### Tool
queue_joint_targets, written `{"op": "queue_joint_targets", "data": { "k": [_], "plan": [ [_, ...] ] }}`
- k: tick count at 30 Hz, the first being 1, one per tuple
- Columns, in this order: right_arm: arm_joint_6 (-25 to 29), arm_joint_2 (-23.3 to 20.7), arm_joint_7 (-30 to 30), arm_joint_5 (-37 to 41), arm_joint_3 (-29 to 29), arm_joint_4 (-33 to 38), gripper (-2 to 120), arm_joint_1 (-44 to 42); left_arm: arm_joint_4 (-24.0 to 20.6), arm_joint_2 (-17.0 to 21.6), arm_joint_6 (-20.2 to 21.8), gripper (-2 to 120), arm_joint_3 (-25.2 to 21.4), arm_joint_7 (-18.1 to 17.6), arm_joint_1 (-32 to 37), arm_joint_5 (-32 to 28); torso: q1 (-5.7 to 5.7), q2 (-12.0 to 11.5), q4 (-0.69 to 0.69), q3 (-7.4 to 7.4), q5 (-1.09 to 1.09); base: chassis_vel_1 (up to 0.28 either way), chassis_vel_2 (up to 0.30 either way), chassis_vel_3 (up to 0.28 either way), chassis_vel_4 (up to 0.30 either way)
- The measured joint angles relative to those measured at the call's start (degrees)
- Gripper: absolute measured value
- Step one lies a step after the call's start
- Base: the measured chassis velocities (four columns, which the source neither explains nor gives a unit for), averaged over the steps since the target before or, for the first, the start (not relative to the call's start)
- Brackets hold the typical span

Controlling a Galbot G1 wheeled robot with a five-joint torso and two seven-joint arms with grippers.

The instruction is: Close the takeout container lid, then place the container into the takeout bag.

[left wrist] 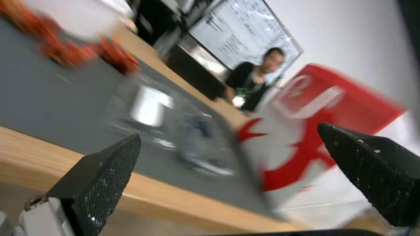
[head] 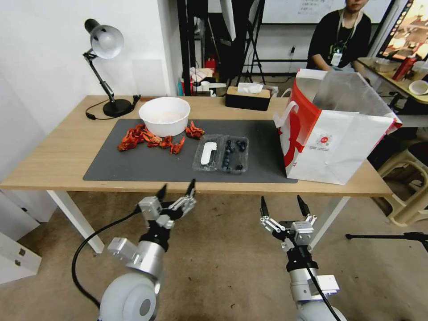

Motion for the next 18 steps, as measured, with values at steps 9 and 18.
{"op": "queue_joint_targets", "data": {
  "k": [9,18],
  "plan": [
    [-0.9,0.8,0.2,-0.1,1.4,-0.4,100,0.3,1.3,1.4,5.7,100,1.9,-16.9,-12.1,-31.7,0.02,0.0,0.01,0.00,0.00,0.000,0.000,0.000,0.000],
    [-1.7,1.7,0.5,-0.2,2.5,-0.9,100,0.6,9.9,0.1,5.2,100,5.3,-22.7,-22.9,-39.6,0.02,0.0,0.00,0.00,0.00,0.000,0.000,0.000,0.000]
  ]
}}
